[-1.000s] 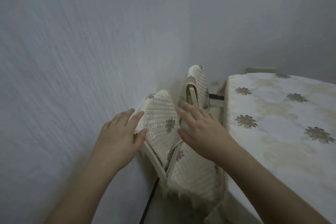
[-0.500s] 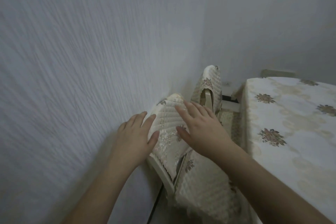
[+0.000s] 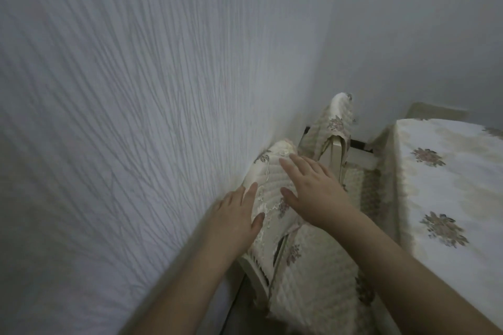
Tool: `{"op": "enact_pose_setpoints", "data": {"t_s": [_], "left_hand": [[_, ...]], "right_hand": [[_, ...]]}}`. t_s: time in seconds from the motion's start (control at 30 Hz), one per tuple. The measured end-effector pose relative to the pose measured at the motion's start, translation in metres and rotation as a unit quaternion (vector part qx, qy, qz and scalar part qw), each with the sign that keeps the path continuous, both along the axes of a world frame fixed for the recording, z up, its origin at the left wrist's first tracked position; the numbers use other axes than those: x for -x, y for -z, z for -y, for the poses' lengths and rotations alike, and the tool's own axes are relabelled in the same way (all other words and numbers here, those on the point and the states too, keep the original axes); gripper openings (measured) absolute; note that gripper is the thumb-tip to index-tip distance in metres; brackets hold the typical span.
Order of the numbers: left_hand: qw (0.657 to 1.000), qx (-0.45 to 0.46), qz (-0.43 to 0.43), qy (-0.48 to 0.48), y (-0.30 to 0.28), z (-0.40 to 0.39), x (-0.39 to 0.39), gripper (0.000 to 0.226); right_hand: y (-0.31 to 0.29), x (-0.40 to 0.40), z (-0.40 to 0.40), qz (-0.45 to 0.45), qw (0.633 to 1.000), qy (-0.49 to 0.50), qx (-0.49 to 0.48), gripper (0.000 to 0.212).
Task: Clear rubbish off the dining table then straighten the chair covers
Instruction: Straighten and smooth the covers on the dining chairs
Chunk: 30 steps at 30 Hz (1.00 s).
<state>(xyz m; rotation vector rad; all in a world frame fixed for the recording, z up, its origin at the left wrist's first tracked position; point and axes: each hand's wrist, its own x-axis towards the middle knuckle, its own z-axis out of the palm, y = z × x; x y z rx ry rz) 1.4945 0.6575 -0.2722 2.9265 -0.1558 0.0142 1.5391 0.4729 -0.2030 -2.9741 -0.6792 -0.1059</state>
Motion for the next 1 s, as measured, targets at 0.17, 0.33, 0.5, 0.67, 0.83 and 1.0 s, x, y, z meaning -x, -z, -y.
{"op": "enact_pose_setpoints", "data": {"t_s": [0.17, 0.33, 0.5, 0.67, 0.83, 1.0], "left_hand": [[0.999, -0.003, -0.035, -0.026, 0.029, -0.001, -0.019, 0.070], [0.998, 0.023, -0.034, -0.056, 0.041, 0.002, -0.024, 0.070], [0.989, 0.033, -0.079, -0.117, 0.061, 0.011, -0.031, 0.072], [0.981, 0.046, -0.120, -0.146, 0.079, 0.013, -0.036, 0.074], [0.973, 0.086, -0.138, -0.162, 0.086, 0.020, -0.037, 0.077], [0.947, 0.213, -0.084, -0.223, 0.089, 0.015, -0.039, 0.061]], "right_hand": [[0.026, -0.049, -0.006, -0.023, 0.999, -0.023, -0.005, 0.060], [0.061, -0.108, -0.015, -0.066, 0.997, -0.047, 0.018, 0.059], [0.087, -0.160, -0.018, -0.066, 0.995, -0.074, 0.034, 0.053], [0.105, -0.197, -0.029, -0.094, 0.989, -0.095, 0.064, 0.058], [0.126, -0.213, -0.032, -0.094, 0.984, -0.124, 0.082, 0.049], [0.140, -0.224, -0.027, -0.097, 0.984, -0.137, 0.062, 0.062]]}}
